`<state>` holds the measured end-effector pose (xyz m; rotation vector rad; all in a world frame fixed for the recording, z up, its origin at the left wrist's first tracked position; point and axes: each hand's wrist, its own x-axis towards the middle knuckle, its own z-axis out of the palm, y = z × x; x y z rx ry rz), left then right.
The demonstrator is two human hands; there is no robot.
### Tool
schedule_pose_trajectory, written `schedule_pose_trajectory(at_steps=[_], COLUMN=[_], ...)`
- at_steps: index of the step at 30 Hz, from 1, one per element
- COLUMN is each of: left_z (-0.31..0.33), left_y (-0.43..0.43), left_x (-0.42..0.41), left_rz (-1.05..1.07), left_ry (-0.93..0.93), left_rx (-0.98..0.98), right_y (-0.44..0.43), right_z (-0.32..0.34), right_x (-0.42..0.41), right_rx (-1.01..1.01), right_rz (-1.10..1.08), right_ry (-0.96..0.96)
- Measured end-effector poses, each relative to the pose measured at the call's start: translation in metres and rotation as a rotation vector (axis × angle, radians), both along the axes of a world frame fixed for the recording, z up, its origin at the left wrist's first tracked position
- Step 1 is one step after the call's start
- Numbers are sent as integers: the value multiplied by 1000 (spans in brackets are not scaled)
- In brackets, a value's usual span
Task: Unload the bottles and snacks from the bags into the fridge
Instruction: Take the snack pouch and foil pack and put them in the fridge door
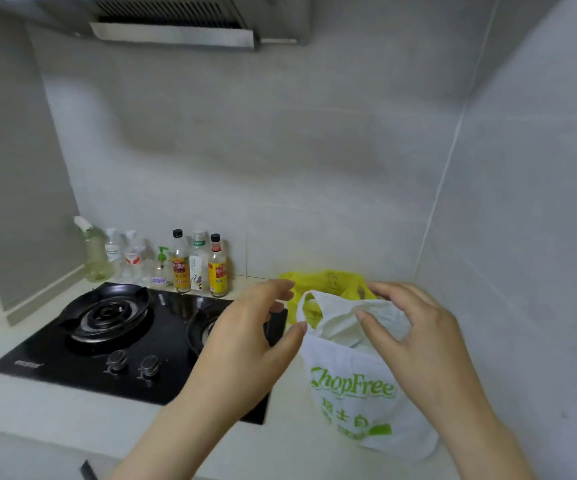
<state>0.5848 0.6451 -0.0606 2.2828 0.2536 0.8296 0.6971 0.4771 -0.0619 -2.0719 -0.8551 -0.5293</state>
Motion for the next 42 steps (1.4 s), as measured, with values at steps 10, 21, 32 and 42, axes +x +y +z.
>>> schedule_pose_trajectory(at_steps=[10,21,32,42], left_z=[-32,-54,-92,-126], left_y=[-1,61,125,135], left_x=[76,169,242,306], left_rz=[-87,-182,-196,-122], left_ry=[87,88,192,281], left_rx=[6,-42,-99,-156], right_y=[-18,31,87,101], right_z=[-33,-56,-95,-124], right_x=[64,137,204,295], right_rx=[-47,-116,-240,-312], right_rz=[-105,-200,-205,-125], right_ry=[99,165,268,311])
